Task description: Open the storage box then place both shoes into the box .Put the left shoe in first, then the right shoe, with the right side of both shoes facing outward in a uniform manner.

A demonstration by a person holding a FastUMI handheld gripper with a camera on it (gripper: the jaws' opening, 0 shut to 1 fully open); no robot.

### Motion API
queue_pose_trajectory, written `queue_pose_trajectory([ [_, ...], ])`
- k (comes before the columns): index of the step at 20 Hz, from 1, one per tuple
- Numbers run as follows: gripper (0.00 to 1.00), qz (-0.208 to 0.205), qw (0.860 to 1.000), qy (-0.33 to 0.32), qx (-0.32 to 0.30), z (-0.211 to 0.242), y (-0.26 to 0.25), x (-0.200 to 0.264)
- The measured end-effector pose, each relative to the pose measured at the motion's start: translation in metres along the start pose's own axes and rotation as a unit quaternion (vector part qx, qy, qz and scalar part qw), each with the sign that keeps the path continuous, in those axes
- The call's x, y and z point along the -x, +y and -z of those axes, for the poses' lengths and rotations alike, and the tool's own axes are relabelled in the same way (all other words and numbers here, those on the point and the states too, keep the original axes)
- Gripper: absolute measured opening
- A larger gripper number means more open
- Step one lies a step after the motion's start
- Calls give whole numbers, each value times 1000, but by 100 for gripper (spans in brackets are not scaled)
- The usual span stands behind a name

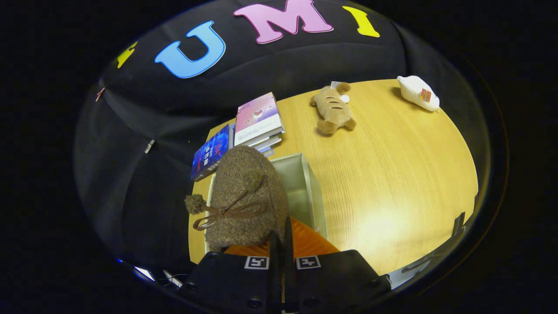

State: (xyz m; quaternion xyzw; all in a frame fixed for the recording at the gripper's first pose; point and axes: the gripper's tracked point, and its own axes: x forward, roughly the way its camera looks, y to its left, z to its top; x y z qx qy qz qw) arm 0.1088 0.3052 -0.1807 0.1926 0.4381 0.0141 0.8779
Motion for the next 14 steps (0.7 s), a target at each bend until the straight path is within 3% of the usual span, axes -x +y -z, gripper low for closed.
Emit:
queue_pose_trajectory([
  [2, 10, 10, 1000, 4, -1, 5, -3, -6],
  [6, 29, -5, 1000, 10, -8, 11, 7, -1],
  [9, 79, -37, 999, -21, -13, -1, 20, 15],
  [11, 96, -44, 998, -42, -12, -11, 18, 29],
  [14, 98, -35, 996, -86, 2, -33, 3, 55],
])
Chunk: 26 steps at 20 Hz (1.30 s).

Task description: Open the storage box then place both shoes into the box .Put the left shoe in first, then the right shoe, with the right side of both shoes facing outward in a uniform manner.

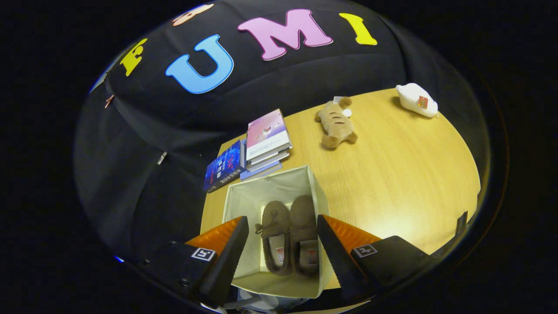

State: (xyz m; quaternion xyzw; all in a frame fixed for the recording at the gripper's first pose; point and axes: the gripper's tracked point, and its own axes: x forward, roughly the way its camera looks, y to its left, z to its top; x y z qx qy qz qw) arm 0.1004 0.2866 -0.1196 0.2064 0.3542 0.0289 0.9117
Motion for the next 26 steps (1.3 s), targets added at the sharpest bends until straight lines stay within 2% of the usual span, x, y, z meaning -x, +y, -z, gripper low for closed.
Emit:
queue_pose_trajectory([
  [4, 99, 7, 997, -68, 37, -39, -19, 37],
  [8, 99, 5, 986, -147, 74, -82, -42, 80],
  [12, 99, -13, 963, -227, 146, -115, -57, 126],
  [16, 98, 6, 936, -290, 201, -133, -90, 165],
  [19, 98, 26, 922, -321, 216, -143, -122, 192],
  [23, 98, -4, 908, -365, 206, -146, -138, 228],
  [26, 98, 21, 904, -373, 207, -137, -164, 233],
])
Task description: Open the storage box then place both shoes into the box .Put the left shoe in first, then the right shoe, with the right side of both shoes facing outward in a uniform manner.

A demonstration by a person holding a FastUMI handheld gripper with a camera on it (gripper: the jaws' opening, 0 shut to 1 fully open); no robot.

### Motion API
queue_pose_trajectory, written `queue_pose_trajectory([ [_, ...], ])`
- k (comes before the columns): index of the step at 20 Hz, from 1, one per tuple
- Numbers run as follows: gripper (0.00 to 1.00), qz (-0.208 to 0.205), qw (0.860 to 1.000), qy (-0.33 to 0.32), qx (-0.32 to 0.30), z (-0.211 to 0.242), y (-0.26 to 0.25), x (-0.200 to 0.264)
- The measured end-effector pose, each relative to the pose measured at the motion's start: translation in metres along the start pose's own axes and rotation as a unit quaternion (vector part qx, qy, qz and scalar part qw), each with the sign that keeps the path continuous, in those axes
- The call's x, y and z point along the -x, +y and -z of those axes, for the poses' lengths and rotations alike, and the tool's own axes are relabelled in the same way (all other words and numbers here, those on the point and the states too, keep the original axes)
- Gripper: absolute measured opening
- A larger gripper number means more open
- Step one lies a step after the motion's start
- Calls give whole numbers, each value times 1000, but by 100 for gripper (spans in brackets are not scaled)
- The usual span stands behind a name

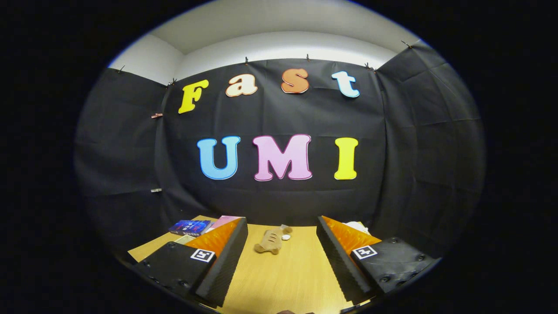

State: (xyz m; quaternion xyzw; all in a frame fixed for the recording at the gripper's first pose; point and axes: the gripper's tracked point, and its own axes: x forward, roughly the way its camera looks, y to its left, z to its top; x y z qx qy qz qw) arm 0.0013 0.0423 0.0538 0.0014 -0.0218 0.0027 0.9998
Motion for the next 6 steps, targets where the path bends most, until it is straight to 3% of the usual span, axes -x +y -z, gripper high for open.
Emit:
queue_pose_trajectory([
  [6, 98, 48, 998, 17, -28, 28, -13, 12],
])
